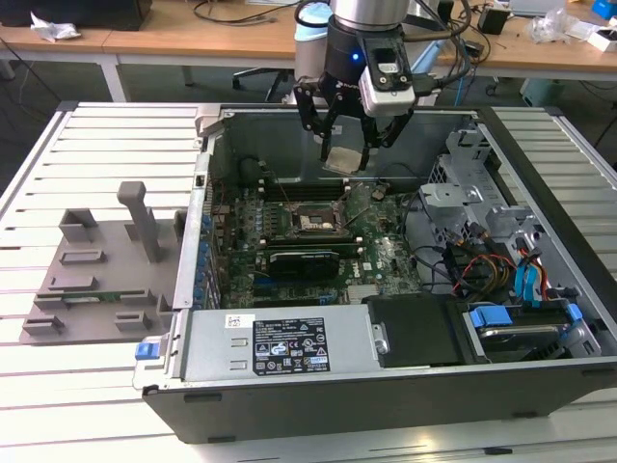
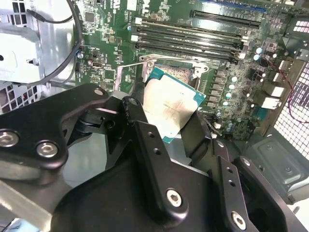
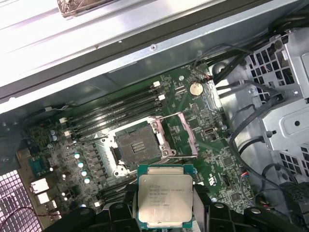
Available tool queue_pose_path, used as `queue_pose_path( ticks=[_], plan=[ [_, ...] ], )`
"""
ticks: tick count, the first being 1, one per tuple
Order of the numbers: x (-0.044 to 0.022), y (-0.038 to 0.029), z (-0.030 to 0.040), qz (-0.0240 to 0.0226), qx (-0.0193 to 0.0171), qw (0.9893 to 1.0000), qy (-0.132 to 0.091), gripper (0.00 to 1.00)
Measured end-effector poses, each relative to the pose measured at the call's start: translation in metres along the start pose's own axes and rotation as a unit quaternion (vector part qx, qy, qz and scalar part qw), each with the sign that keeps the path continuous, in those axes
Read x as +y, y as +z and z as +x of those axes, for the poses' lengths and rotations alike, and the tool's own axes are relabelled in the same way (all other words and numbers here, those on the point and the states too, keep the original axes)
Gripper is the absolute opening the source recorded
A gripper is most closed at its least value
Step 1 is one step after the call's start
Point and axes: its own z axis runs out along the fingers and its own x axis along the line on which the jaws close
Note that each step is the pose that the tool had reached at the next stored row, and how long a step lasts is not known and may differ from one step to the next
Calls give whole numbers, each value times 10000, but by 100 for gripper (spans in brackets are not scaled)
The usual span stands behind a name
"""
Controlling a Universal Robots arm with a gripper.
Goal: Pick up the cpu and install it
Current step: 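Place the cpu into insertion slot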
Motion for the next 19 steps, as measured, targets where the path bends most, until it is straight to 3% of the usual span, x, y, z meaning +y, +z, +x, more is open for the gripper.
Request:
queue_pose_path(
  ticks=[19],
  plan=[
    [0,3,0,3,10,9993,371,55]
  ],
)
